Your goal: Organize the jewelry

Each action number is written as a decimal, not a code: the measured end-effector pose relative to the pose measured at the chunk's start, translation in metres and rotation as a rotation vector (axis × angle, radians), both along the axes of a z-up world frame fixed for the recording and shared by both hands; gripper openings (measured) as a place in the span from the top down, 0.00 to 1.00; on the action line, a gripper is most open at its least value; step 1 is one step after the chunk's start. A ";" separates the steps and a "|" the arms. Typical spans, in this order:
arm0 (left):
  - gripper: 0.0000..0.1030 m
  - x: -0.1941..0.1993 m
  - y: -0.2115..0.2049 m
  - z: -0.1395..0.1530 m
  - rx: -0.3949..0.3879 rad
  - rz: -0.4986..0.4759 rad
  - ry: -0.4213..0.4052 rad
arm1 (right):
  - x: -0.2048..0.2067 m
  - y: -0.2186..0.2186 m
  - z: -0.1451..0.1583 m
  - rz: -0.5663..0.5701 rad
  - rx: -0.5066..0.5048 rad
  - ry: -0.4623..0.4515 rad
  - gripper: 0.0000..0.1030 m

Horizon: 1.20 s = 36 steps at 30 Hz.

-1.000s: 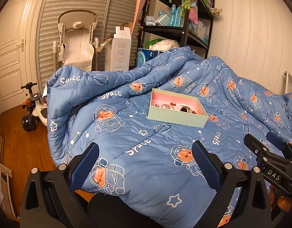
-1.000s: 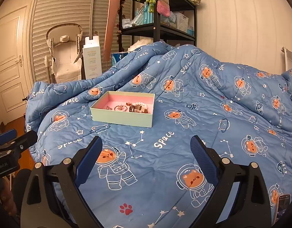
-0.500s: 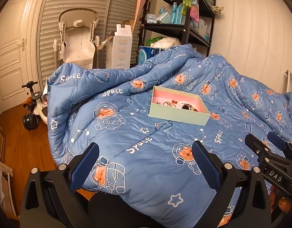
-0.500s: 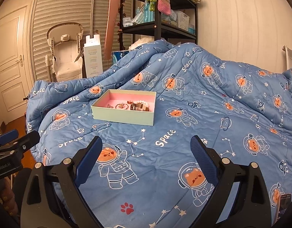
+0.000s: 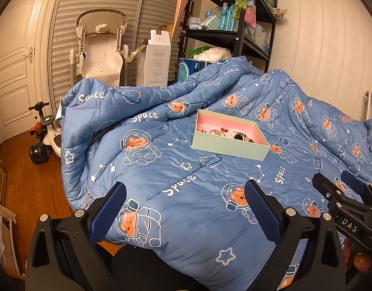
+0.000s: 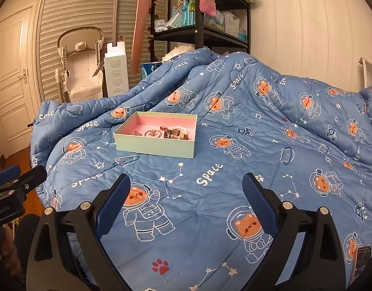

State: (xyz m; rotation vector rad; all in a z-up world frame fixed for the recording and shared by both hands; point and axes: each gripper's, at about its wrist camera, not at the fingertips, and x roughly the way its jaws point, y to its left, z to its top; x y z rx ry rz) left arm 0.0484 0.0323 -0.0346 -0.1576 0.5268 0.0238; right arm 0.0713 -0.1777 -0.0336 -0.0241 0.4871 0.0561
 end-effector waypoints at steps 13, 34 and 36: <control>0.07 0.000 -0.002 0.000 0.005 -0.012 0.000 | 0.002 -0.003 -0.002 -0.016 0.005 0.002 0.10; 0.07 -0.003 -0.007 0.000 0.027 0.007 -0.008 | 0.001 0.000 -0.001 -0.010 -0.009 0.002 0.10; 0.07 -0.003 -0.005 -0.001 0.026 0.018 -0.006 | 0.001 0.001 -0.001 -0.007 -0.012 0.003 0.10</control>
